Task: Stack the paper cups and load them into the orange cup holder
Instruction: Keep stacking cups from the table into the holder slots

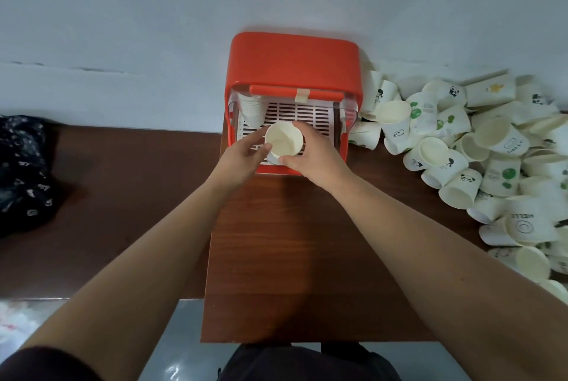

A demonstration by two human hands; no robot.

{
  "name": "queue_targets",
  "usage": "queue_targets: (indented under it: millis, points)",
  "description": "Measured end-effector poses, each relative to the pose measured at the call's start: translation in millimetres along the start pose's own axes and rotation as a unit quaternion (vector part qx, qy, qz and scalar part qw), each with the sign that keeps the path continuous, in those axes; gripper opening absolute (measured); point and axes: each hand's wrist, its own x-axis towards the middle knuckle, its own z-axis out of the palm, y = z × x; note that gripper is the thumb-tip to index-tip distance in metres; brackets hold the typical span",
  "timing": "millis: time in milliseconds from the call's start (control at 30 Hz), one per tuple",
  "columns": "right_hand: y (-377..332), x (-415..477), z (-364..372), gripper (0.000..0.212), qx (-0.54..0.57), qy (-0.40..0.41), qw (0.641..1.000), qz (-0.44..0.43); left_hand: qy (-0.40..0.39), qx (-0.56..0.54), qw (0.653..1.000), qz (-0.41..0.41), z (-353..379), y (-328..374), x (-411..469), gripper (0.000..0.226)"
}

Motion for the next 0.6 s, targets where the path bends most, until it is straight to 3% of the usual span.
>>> queue_targets:
  millis: [200,367,600]
  points:
    - [9,-10,-21,0.073,-0.038,-0.032,0.999,0.008,0.032,0.093,0.995,-0.012,3,10,-6,0.048]
    - [63,-47,-69,0.058,-0.056,-0.035,0.998,0.017,0.091,0.12,0.988,-0.024,16,21,-41,0.037]
    - [167,-80,-141,0.051,-0.125,0.013,0.989,0.073,-0.041,0.128,0.991,0.026,105,80,-46,0.013]
